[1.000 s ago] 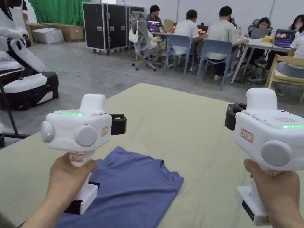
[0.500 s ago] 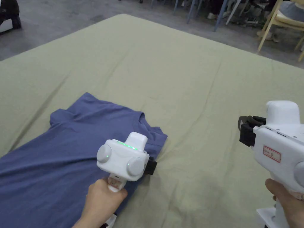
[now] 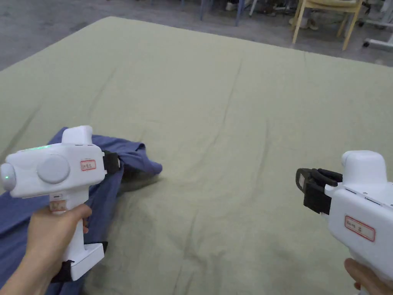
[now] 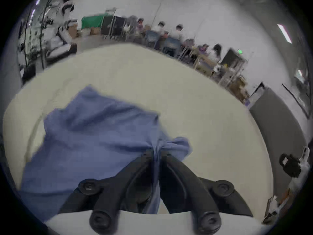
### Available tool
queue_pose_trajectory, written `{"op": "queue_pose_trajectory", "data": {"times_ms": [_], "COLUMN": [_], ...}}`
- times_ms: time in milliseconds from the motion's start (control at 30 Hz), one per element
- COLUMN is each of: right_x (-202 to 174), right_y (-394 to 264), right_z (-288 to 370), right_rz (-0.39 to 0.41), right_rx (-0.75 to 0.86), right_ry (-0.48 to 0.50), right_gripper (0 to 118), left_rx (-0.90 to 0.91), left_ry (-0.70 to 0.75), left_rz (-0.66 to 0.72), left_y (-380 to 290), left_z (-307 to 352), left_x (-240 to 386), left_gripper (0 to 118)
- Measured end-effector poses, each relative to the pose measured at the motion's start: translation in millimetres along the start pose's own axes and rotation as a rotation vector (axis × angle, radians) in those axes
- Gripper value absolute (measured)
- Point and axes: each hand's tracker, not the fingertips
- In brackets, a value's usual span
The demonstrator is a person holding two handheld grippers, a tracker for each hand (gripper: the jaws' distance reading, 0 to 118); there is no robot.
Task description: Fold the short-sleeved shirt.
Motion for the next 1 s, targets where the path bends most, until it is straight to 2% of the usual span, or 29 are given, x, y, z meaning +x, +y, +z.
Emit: {"op": "queue_pose_trajectory", "data": {"times_ms": [67, 167, 267, 400, 533, 667, 800, 1000], "right_x": [23, 53, 81, 119, 156, 190, 217, 235], "right_y": [2, 5, 8, 9, 5, -6, -28, -65], "right_z": [26, 71, 122, 191, 252, 291, 309, 298], "right_rz": [-0.042, -0.061, -0.068, -0.086, -0.099, -0.141, -0.181, -0.242], "right_rx": [0.037, 0.098, 0.145, 0.207, 0.236, 0.229, 0.204, 0.141], "right_ry": [-0.039, -0.111, -0.195, -0.316, -0.463, -0.575, -0.654, -0.66], "right_gripper": [3, 3, 3, 3, 3, 3, 3, 3], "left_rx": [0.039, 0.128, 0.174, 0.123, 0.005, -0.171, -0.364, -0.587], "left_ry": [0.018, -0.183, -0.27, -0.554, -0.721, -0.86, -0.884, -0.848], "left_rz": [-0.107, -0.123, -0.301, -0.483, -0.713, -0.769, -0.927, -1.142], "left_y": [23, 58, 82, 84, 28, -58, -161, -281], "left_z": [23, 57, 80, 99, 96, 74, 42, 11], "left_x": [34, 82, 162, 287, 404, 478, 532, 558], "left_gripper": [4, 4, 4, 4, 4, 4, 4, 4]}}
